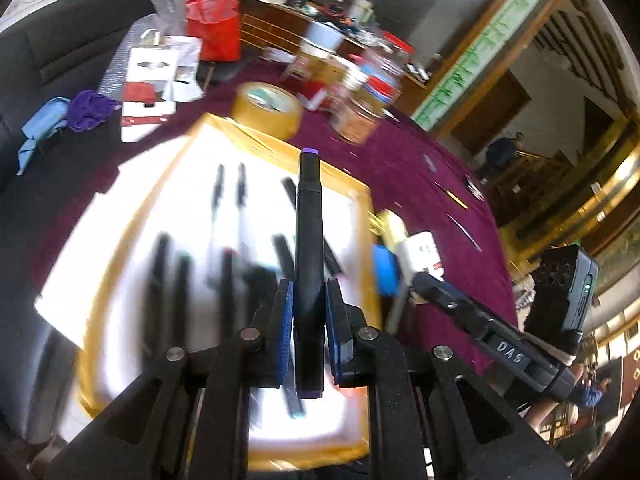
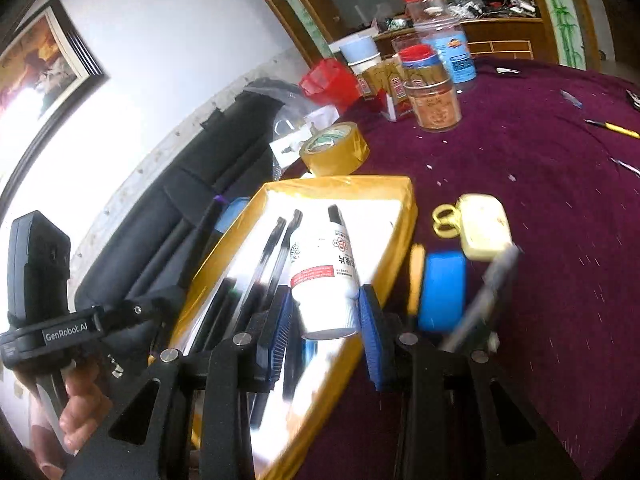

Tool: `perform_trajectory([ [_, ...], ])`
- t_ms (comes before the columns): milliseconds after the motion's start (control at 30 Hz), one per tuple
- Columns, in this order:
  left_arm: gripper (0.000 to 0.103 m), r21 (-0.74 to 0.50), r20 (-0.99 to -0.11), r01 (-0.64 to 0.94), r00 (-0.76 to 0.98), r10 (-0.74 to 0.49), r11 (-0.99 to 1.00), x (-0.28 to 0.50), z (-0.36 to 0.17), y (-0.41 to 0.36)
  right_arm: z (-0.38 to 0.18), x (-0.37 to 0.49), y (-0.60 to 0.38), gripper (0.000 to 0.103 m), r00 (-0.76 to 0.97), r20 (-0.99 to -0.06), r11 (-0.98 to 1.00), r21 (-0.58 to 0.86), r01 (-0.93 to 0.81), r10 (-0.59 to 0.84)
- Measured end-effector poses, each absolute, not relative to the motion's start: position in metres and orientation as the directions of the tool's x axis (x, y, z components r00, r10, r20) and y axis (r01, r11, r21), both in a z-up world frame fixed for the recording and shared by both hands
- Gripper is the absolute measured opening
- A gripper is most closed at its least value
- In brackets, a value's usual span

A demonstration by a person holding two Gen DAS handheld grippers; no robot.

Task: Organize rigid objects
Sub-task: 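Carry the marker and white bottle over the white tray and open both tools, then move both tools back to the remaining items on the table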

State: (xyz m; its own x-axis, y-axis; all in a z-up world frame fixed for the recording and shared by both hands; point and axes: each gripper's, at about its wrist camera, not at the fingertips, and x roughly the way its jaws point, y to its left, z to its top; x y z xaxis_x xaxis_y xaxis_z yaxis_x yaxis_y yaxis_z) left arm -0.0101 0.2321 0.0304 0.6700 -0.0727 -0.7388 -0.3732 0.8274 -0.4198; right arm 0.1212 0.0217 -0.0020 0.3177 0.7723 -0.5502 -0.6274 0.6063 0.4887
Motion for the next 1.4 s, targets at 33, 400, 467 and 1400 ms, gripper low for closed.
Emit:
perform_trajectory([
  [33,0.013,-0.399,-0.750,-0.394,0.659,-0.047,0.828,-0.004,0.027,0.241,-0.004,0.131,0.030,0.030,0.315,-0.561,0.613,0.486,-0.624,0.766],
  [400,0.013,-0.193,-0.874,-0.485,0.479,0.074,0.853,0.049,-0.021,0.299,-0.029,0.193,0.099,0.030,0.296,-0.696,0.689,0.386,-0.614,0.654],
  [467,0.013,-0.179,-0.886,-0.484,0.457,0.074,0.857,0.055,-0.025,0.301,-0.028,0.194,0.107,0.030,0.321,-0.709,0.707,0.346,-0.617,0.627],
  [1400,0.060,-0.320,-0.765,-0.336,0.643,-0.032,0.886,-0.011,0.005,0.172,-0.016,0.123,-0.033,0.048,0.361,-0.534,0.631,0.509,-0.585,0.765],
])
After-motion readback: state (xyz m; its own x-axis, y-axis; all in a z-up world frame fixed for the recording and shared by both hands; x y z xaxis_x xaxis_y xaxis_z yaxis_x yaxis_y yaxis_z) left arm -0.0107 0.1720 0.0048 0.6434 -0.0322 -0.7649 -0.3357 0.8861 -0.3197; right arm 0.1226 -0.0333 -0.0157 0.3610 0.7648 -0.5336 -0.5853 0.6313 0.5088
